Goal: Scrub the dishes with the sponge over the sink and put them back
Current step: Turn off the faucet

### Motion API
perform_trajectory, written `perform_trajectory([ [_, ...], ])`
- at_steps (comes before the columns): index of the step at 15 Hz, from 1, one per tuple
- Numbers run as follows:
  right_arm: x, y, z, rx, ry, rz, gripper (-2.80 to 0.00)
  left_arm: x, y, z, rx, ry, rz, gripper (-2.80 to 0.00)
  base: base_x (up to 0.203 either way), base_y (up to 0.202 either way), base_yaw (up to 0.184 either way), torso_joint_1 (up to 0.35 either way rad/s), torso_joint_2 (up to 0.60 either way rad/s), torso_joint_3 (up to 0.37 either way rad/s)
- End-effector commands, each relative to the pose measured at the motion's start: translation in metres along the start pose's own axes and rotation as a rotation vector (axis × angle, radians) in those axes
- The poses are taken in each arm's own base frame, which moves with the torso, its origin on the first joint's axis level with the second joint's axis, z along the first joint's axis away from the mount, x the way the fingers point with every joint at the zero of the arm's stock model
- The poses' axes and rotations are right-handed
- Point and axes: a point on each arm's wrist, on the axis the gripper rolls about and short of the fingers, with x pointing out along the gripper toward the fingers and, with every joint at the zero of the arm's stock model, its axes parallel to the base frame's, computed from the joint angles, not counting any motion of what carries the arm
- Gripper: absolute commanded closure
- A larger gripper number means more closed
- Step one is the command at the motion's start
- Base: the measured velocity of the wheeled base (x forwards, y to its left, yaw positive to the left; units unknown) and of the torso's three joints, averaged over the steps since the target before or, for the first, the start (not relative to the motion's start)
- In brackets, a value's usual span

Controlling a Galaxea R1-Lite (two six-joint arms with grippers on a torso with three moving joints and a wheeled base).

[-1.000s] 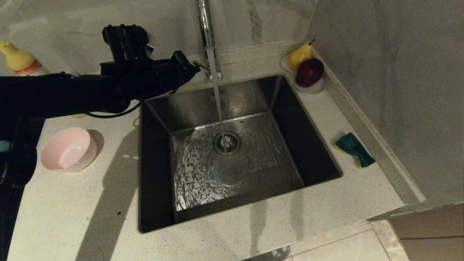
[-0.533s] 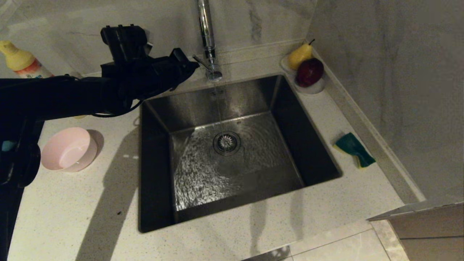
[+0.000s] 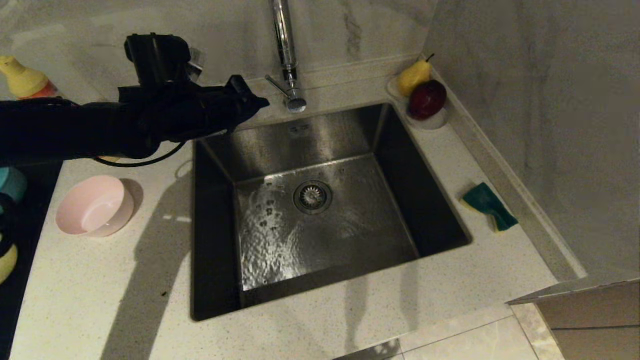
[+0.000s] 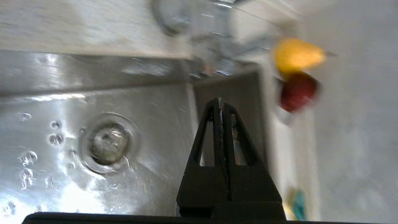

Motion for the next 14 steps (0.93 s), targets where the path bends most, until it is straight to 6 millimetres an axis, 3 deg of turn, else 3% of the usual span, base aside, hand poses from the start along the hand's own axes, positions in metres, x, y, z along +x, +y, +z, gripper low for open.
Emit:
perform_trajectory([
  [1, 0.0, 0.0, 0.0, -0.001, 0.0, 0.002, 0.0, -0.017, -0.018, 0.011, 0.006, -0.01, -0.058, 0.0, 0.0, 0.0, 0.0, 0.0, 0.0, 0.0],
  [6, 0.0, 0.0, 0.0, -0.001, 0.0, 0.001, 0.0, -0.004, -0.006, 0.003, -0.027, 0.008, -0.046, 0.0, 0.0, 0.0, 0.0, 0.0, 0.0, 0.0],
  [14, 0.0, 0.0, 0.0, -0.001, 0.0, 0.002, 0.0, 0.015, -0.004, 0.01, -0.093, -0.028, -0.079, 0.0, 0.0, 0.0, 0.0, 0.0, 0.0, 0.0],
])
